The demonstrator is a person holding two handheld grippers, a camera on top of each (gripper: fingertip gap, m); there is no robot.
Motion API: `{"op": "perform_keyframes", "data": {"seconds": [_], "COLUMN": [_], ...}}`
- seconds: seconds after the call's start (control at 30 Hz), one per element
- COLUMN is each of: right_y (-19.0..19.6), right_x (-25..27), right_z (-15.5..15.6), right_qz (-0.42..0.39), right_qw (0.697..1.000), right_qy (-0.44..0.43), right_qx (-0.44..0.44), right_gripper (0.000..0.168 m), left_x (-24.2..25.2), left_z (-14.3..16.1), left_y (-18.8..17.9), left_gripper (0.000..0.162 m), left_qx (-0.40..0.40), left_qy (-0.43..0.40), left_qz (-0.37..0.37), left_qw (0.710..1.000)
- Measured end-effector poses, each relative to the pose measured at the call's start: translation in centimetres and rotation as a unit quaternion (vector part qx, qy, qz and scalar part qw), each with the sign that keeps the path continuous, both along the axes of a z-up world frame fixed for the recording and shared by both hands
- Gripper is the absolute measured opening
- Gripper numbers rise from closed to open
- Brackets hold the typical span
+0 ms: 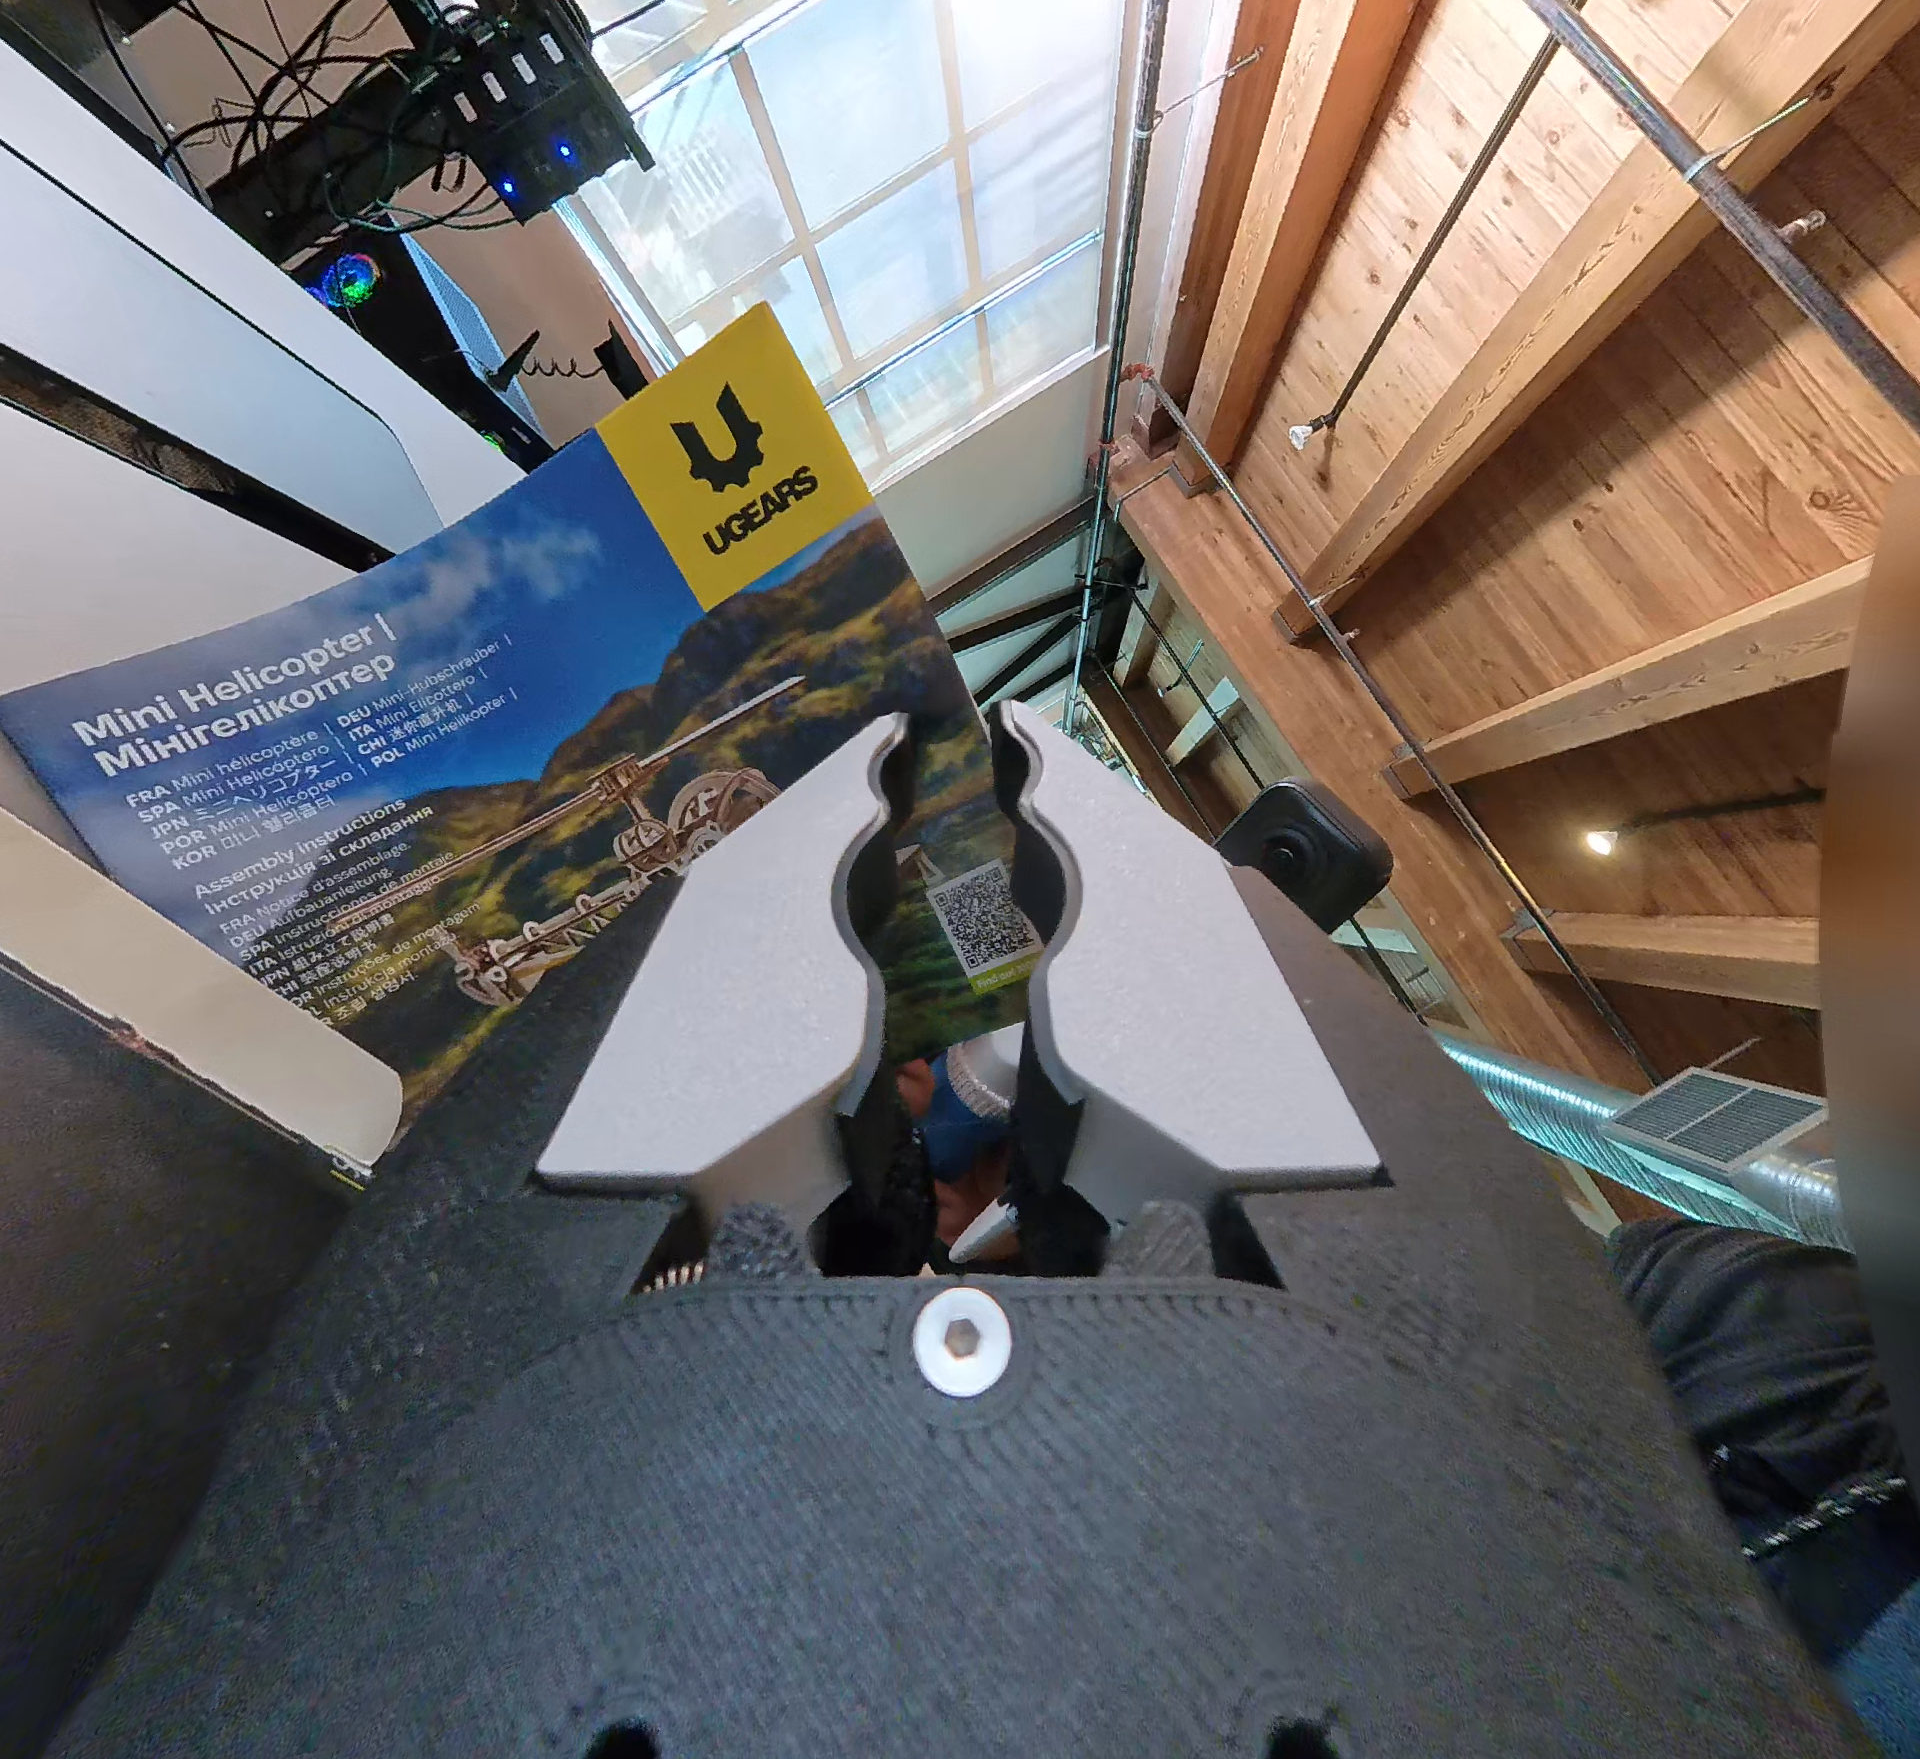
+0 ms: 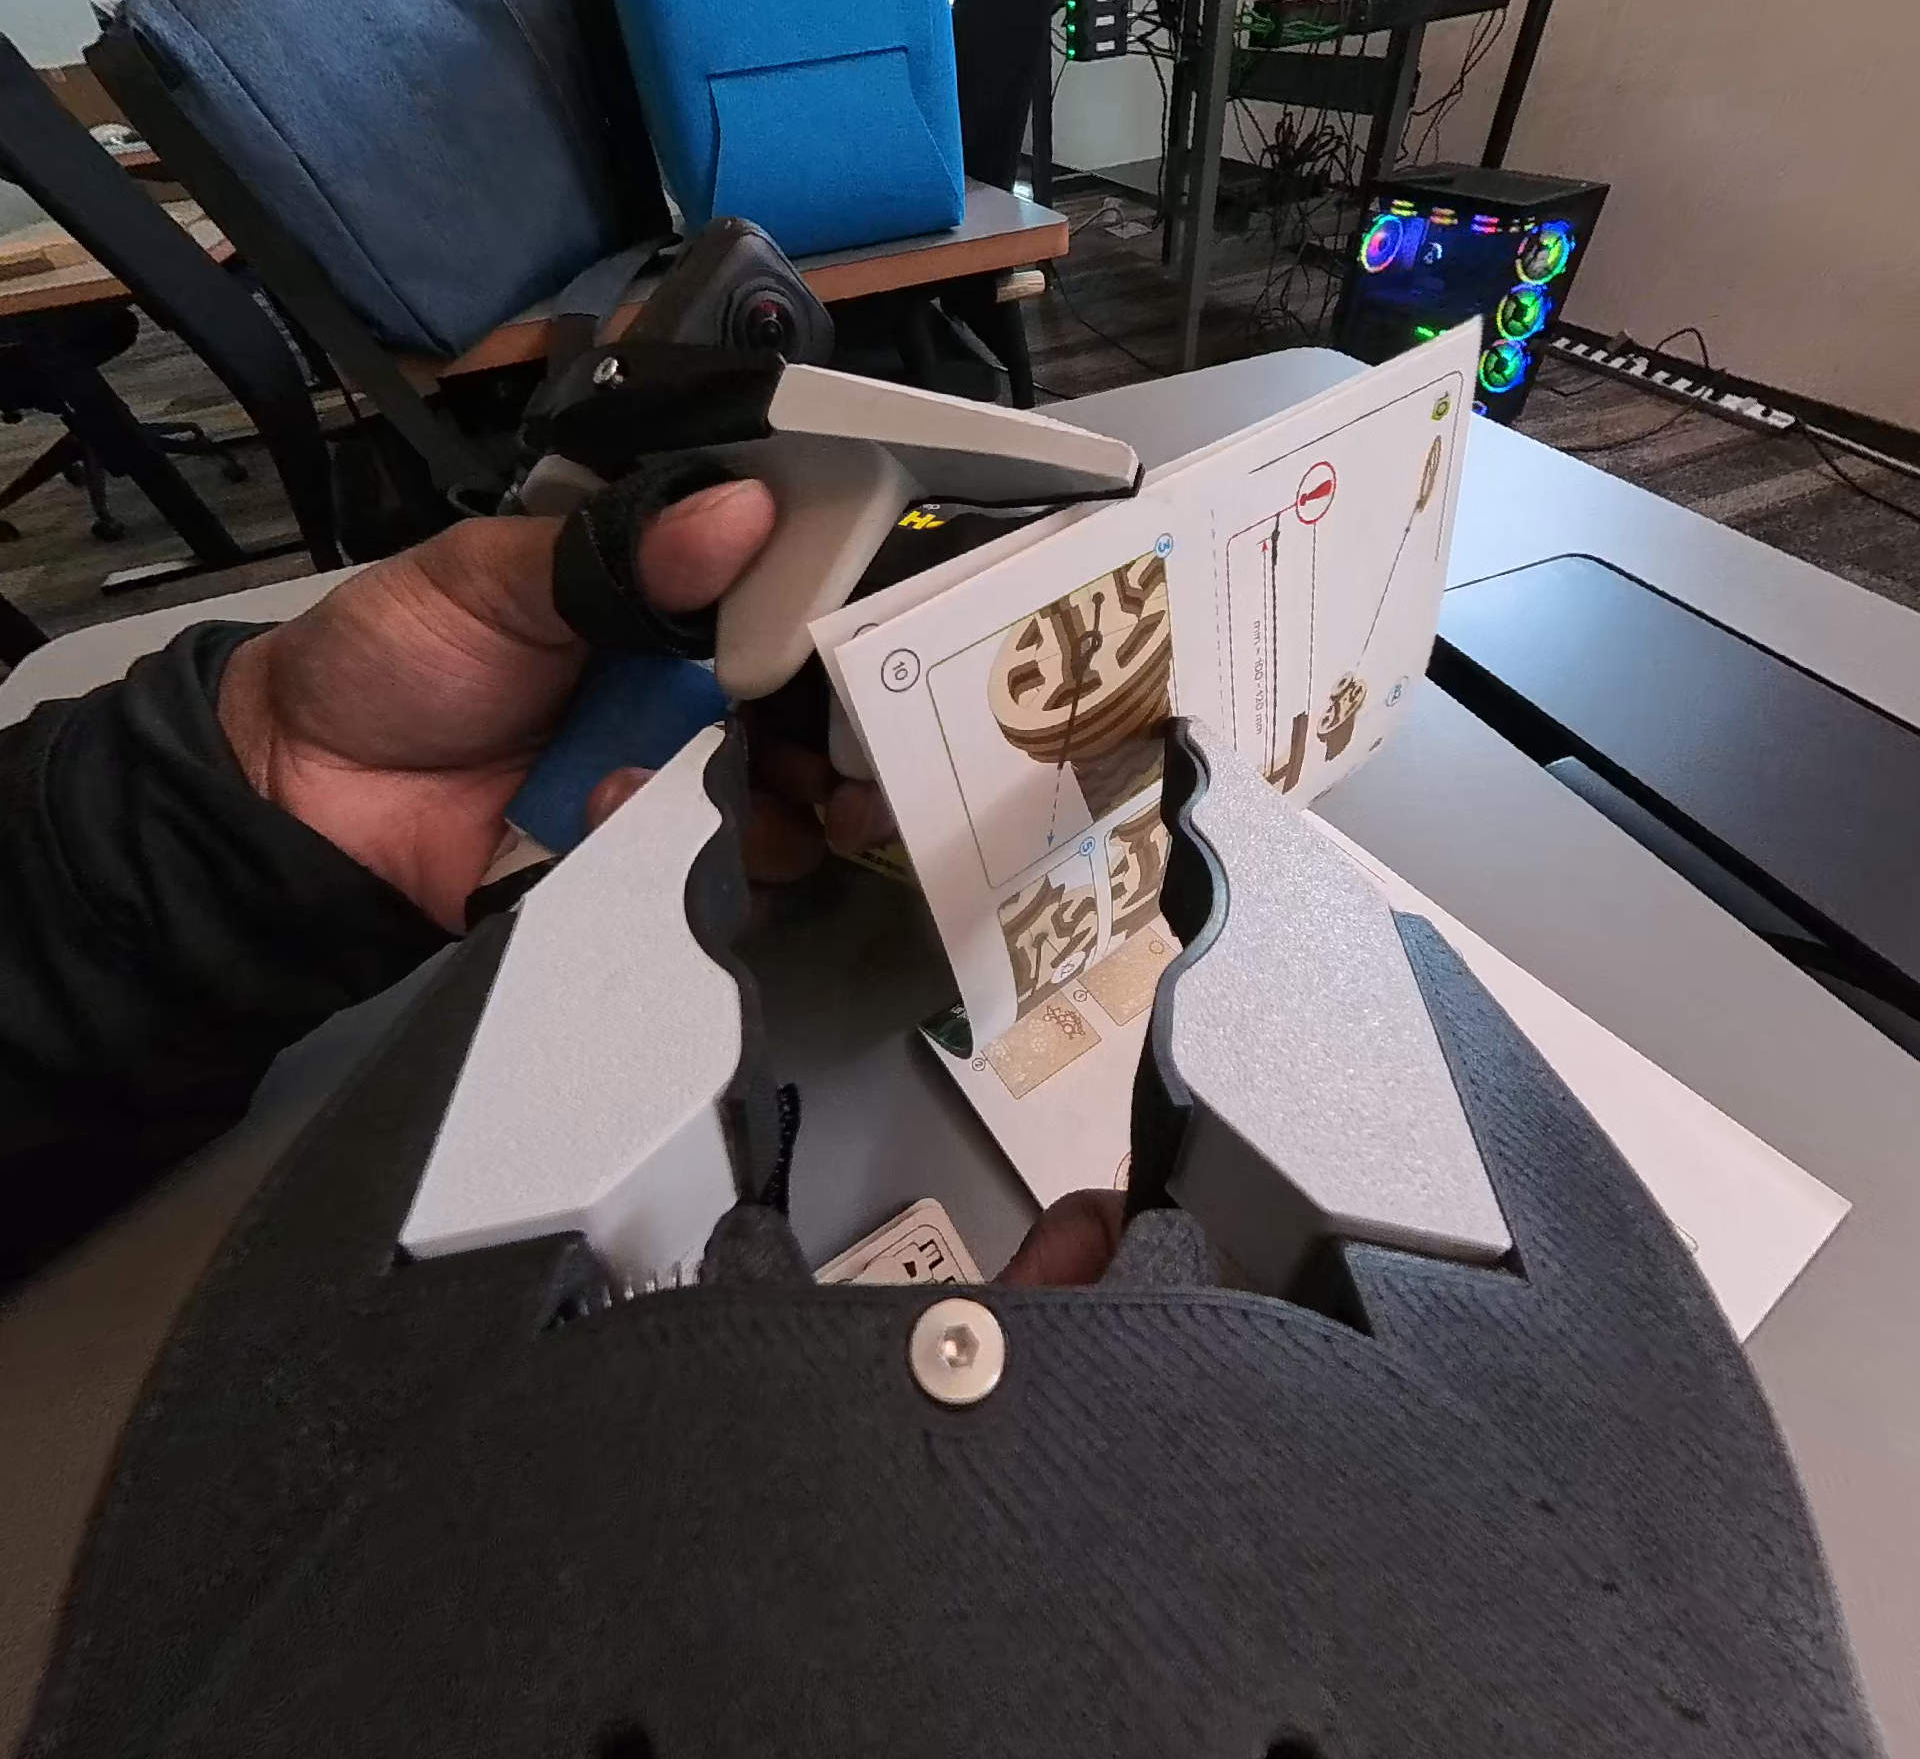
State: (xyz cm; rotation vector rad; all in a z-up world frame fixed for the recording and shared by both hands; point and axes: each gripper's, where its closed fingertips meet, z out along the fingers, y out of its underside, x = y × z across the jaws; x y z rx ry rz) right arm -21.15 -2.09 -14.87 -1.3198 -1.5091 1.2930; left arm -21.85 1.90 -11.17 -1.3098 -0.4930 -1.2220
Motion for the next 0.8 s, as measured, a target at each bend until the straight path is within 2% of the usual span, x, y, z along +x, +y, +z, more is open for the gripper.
{"op": "perform_keyframes", "data": {"seconds": [0.47,0.8], "right_y": [0.05,0.12], "right_x": [0.02,-0.01], "right_z": [-0.06,-0.25], "right_qz": [0.0,-0.001], "right_qw": [1.0,1.0], "right_qy": [0.0,-0.004], "right_qx": [-0.003,-0.004], "right_gripper": [0.081,0.082], "left_x": [-0.04,-0.33], "left_z": [0.05,-0.14], "left_y": [-0.04,-0.21], "left_gripper": [0.01,0.001], "left_qx": [0.003,0.0], "left_qy": [-0.003,0.001], "left_qz": [0.0,0.005], "left_qw": [1.0,1.0]}}
